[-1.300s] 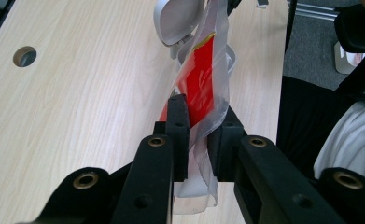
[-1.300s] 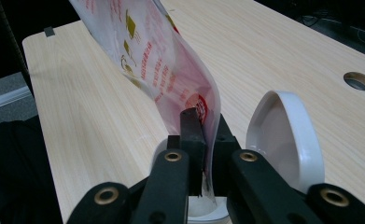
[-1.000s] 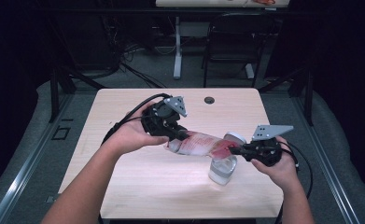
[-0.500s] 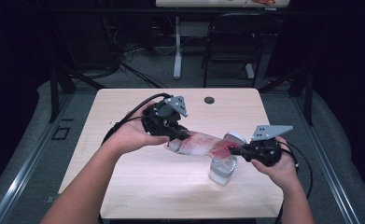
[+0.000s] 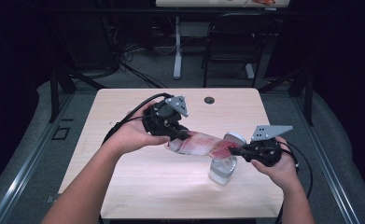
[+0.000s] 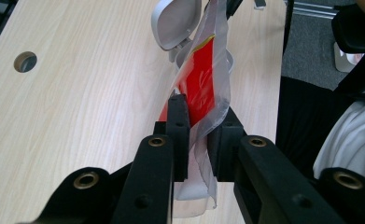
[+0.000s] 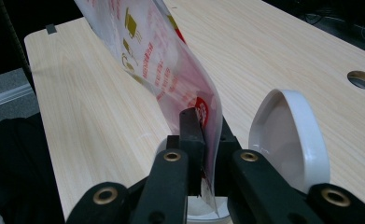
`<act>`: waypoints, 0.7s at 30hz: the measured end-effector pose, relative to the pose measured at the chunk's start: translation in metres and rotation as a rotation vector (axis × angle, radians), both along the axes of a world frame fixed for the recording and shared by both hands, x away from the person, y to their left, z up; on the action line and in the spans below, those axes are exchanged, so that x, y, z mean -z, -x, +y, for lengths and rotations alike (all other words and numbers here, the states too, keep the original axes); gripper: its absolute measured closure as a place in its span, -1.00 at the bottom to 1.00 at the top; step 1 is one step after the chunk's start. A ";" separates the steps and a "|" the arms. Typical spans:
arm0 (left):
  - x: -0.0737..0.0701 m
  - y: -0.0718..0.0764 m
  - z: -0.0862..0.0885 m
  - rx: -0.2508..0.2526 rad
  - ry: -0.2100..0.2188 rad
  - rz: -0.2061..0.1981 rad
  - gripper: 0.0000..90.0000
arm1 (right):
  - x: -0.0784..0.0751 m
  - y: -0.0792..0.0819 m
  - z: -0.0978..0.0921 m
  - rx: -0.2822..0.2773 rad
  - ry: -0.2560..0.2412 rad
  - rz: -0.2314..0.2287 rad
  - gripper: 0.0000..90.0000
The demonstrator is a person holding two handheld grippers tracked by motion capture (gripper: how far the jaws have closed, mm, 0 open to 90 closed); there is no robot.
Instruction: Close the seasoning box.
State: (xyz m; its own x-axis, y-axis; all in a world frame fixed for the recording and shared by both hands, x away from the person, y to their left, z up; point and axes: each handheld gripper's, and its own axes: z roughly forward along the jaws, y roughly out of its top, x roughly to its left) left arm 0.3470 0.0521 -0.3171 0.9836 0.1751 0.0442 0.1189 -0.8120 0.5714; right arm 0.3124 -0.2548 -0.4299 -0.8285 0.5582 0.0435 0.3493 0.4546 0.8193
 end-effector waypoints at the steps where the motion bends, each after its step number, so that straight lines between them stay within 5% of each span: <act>1: 0.000 0.000 0.000 0.000 0.000 0.000 0.79 | 0.000 0.000 0.000 -0.001 0.001 0.000 0.94; 21: -0.001 0.001 -0.002 0.002 0.001 -0.001 0.79 | 0.000 0.000 0.000 0.000 0.003 0.004 0.94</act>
